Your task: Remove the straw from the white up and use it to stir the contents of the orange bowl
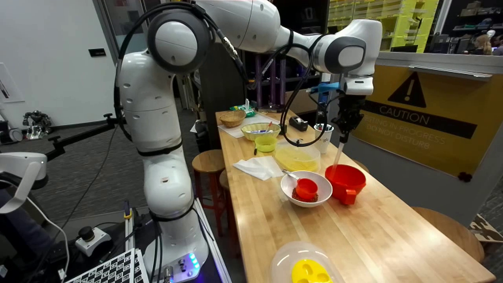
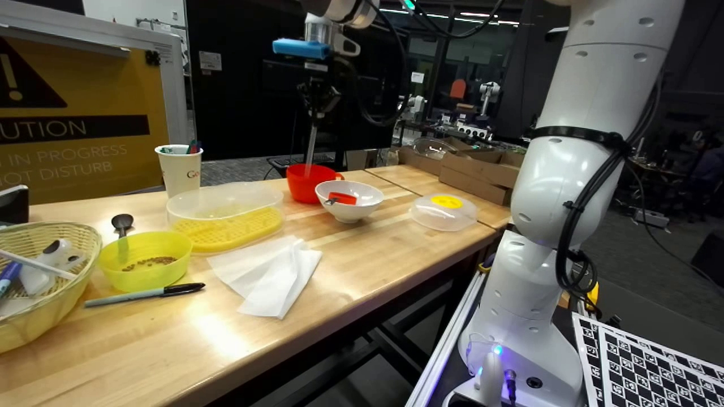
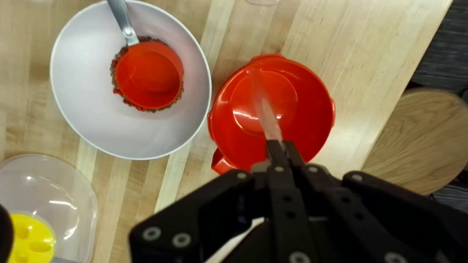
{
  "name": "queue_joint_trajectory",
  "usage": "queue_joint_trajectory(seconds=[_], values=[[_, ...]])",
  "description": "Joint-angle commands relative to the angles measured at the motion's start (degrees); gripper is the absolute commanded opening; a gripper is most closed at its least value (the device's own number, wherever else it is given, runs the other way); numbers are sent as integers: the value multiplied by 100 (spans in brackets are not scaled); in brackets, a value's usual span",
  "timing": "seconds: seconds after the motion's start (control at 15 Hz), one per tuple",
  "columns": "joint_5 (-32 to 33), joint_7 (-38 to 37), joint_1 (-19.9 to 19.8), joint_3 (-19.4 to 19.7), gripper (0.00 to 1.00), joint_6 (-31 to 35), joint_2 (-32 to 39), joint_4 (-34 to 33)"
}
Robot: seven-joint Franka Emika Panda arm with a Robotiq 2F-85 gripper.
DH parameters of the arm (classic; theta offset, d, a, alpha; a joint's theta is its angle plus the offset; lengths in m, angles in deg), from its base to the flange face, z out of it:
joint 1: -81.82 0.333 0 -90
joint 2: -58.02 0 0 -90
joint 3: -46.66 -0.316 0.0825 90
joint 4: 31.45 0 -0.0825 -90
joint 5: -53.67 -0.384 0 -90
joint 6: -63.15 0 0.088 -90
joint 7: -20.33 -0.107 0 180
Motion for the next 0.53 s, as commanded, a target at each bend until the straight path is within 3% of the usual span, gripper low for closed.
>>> queue_joint_trajectory(seconds=[0.0, 0.47], values=[[50, -206, 130, -198, 1, -86, 82, -257], [-197, 10, 215, -313, 1, -91, 330, -524]])
